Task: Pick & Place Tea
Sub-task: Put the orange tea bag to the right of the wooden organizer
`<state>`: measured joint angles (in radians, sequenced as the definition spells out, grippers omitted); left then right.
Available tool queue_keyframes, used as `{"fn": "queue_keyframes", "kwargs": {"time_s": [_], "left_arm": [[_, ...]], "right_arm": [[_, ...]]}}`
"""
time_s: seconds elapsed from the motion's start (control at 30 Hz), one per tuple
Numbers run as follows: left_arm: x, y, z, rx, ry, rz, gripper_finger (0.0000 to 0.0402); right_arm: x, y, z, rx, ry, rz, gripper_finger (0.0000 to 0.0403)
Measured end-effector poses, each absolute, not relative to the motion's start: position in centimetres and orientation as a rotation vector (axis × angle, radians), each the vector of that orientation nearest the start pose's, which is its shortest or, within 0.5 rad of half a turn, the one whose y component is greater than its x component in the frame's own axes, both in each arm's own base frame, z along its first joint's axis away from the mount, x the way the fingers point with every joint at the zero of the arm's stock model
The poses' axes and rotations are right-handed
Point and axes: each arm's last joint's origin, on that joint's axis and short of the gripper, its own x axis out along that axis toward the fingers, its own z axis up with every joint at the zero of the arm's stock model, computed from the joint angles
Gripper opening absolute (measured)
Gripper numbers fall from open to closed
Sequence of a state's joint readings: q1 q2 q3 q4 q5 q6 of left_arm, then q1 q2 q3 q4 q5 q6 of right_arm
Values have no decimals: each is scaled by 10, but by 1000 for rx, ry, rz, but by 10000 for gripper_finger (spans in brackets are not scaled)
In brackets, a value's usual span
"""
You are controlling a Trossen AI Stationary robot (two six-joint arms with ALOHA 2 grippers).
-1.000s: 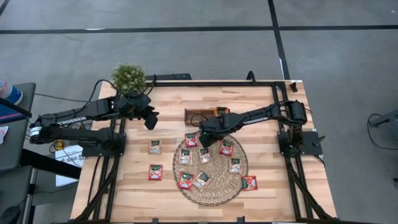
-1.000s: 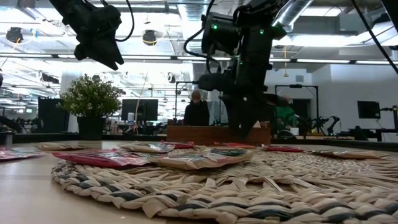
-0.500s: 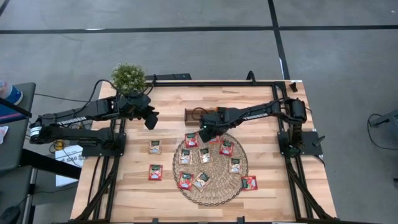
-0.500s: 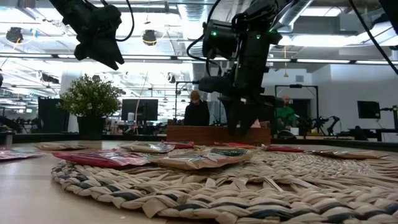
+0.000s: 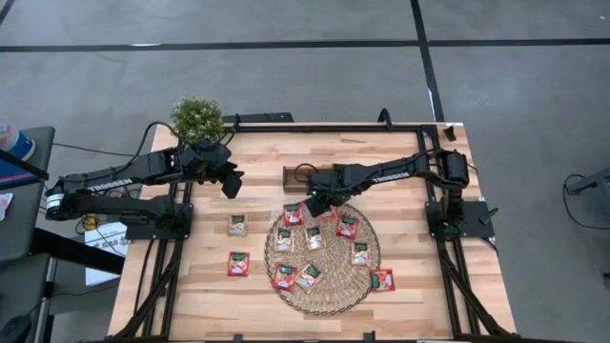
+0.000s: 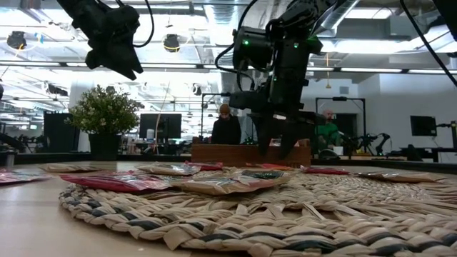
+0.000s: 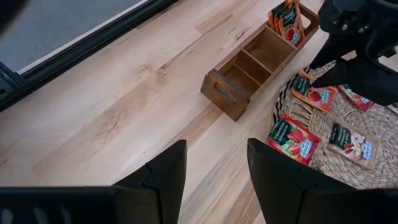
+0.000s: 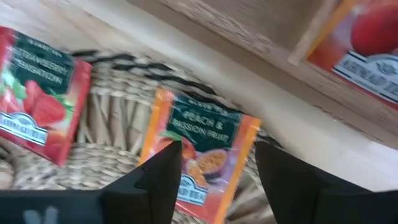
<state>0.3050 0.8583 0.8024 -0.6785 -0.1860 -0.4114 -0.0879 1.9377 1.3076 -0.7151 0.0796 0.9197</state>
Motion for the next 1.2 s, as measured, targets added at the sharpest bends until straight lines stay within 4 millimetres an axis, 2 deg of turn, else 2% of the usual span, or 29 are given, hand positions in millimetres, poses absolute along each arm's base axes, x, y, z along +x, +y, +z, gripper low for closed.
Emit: {"fn": "queue_keyframes", "kwargs": {"time_s": [0.5, 0.93, 1.2], "left_arm": [[157, 55, 285, -429, 633, 615, 161], [159, 56, 287, -428, 611, 612, 161], [160, 56, 288, -428, 595, 609, 161]], "right_arm": [[364, -49, 155, 767, 1178, -756, 189], [359, -48, 142, 777, 1177, -743, 186], [359, -48, 141, 776, 1171, -740, 184]]}}
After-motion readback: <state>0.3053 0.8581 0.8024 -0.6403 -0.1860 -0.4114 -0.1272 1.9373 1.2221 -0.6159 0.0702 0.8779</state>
